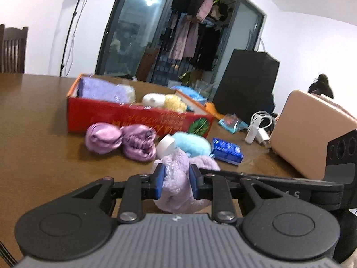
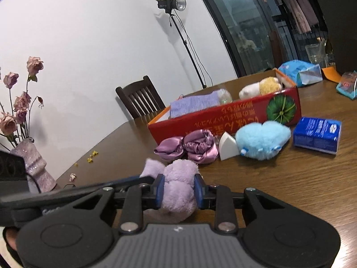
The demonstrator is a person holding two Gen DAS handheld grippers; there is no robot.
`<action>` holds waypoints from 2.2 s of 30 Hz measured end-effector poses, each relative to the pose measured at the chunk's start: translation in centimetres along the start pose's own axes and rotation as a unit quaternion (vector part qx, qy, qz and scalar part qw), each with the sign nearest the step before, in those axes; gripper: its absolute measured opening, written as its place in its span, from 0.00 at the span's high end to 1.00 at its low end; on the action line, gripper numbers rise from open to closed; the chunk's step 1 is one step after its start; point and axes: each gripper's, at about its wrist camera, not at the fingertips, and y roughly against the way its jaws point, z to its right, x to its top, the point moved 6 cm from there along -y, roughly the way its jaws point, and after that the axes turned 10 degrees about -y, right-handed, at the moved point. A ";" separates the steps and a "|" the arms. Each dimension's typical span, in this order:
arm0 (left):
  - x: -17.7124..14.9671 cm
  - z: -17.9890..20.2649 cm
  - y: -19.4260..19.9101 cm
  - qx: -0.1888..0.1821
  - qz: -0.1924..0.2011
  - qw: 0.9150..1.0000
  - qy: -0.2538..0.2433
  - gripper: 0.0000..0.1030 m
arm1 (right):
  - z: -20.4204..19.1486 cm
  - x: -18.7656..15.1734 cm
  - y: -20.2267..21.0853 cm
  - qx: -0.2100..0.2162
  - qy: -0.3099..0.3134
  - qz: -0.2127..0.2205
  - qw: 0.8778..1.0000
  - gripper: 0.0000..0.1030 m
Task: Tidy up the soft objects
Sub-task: 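Carry the headband with both tools into the box and release, then move both tools back to the pink satin scrunchies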
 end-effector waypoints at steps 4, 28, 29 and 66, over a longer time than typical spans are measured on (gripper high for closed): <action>1.5 -0.5 -2.1 -0.028 -0.001 1.000 0.005 0.77 | 0.3 2.0 -0.2 -0.019 0.008 0.014 1.000 0.75; 14.9 -14.7 -21.7 0.070 -0.059 0.996 -0.009 0.39 | 9.2 20.6 -23.5 -0.072 -0.035 -0.073 0.994 0.67; 15.2 -14.9 -21.4 0.077 -0.052 0.996 -0.005 0.38 | 8.8 20.6 -23.1 -0.070 -0.026 -0.062 0.995 0.62; -2.0 -1.5 6.5 0.153 0.009 0.988 -0.025 0.16 | 1.5 -1.2 6.2 -0.105 0.053 -0.004 0.993 0.45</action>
